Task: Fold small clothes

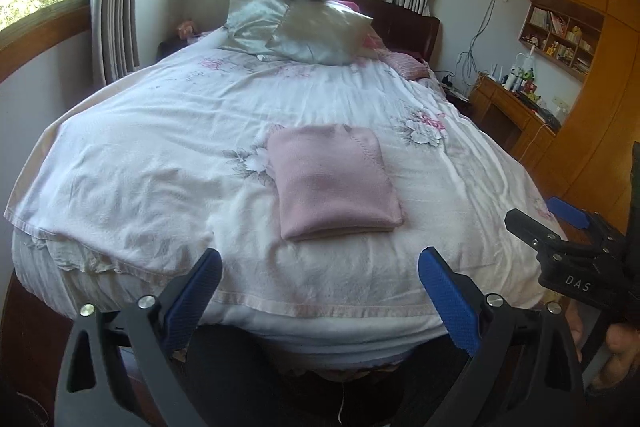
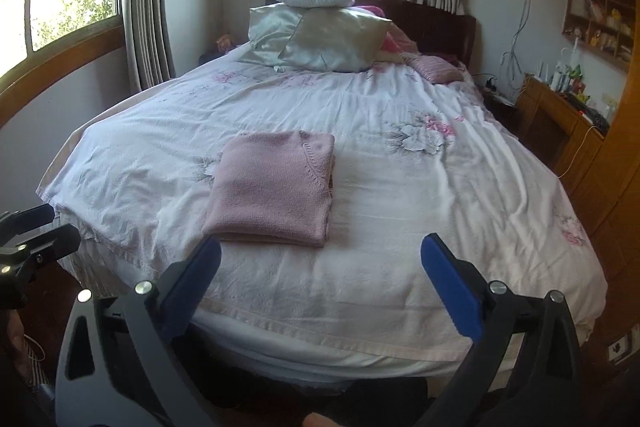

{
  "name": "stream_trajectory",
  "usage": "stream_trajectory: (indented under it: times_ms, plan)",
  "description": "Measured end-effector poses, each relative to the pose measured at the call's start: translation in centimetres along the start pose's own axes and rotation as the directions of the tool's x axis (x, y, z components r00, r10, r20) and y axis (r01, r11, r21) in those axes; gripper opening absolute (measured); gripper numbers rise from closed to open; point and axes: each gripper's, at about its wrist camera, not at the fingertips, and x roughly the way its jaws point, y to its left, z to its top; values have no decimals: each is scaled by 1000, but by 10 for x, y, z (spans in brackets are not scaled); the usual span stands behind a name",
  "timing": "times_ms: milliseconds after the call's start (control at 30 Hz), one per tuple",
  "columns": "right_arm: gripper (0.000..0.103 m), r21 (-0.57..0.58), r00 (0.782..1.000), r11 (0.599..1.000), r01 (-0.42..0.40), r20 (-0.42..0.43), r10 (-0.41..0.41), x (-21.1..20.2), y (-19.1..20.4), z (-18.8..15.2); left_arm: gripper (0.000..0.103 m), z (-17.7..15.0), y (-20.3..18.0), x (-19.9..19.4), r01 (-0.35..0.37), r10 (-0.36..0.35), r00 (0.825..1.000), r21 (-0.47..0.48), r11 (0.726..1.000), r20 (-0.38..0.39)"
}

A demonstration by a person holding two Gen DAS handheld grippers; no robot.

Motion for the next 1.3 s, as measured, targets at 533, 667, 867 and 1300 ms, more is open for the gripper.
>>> stream_trajectory:
  times_ms: [533,667,867,1300]
  plan:
    - [100,5,997,998,56,43,-56,-108,7,-30,99,-34,-52,-108,-25,23,999,40,999,39]
    - [100,18,999,999,36,32,-37,-113,10,-34,99,-46,-53,-101,-53,52,998,35,998,22]
    - [100,-1,999,999,36,21,-36,-109,21,-37,99,-52,-48,-92,-63,63,998,8,998,-11]
    - [100,7,999,999,42,20,-42,-99,26,-33,99,-45,-41,-88,-58,58,998,-6,998,-9]
